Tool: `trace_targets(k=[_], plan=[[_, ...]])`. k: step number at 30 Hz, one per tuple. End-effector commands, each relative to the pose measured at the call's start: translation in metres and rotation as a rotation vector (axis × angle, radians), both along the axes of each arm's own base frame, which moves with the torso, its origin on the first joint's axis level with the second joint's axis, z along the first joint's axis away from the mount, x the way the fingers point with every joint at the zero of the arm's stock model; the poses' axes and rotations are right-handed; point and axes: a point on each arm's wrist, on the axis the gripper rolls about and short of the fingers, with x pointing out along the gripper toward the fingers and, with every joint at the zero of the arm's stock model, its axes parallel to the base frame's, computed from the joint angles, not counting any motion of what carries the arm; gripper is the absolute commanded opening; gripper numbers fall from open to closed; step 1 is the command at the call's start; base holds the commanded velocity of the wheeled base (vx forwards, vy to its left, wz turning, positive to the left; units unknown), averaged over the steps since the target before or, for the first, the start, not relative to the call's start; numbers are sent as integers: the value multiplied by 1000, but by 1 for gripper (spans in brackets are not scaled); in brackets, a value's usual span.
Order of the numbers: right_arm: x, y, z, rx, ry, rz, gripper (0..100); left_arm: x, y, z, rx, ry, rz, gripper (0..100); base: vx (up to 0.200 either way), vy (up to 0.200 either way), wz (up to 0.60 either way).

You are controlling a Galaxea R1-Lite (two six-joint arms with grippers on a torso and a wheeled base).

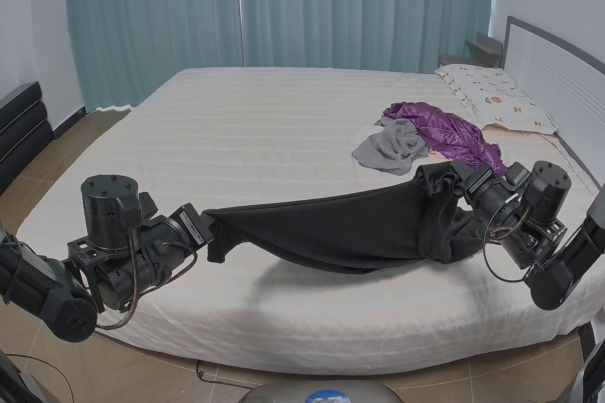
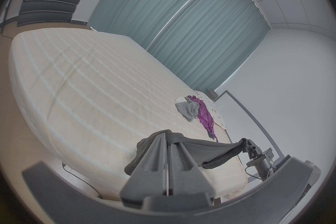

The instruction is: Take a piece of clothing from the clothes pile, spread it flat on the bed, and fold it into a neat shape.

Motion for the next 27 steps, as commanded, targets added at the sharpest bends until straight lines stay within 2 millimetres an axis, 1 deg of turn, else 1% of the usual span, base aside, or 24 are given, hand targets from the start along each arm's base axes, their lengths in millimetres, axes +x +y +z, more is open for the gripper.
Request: trace_targets(k=[1,4,10,14,17,22,23,24,27], plan=[[0,0,0,-1,0,2,0,0,0,1,-2,-3,1,0,0,200,0],[-1,0,-1,-3,6,2,0,0,0,1,-2,-3,1,0,0,200,0],[-3,1,0,-5,8,7,0,-3,1,6,-10,-19,1,0,0,0,0],[-7,4,-1,-14,10,20,0,-4,2,3,-3,-9,2,0,0,0,0],[-19,9,-4,-53,14,52,0,-12,5,3,-1,-6,-1,0,0,0,0],[-28,6,-5,-68,4,51,0,-17,4,8,-7,-25,-16,0,0,0,0],[-34,5,-7,-80,14,56,0,-19,4,8,-6,-22,-17,0,-200,0,0],[-34,5,-7,-80,14,56,0,-19,4,8,-6,-22,-17,0,-200,0,0],[-50,1,-2,-76,3,68,0,-27,4,9,15,7,-21,0,-200,0,0]])
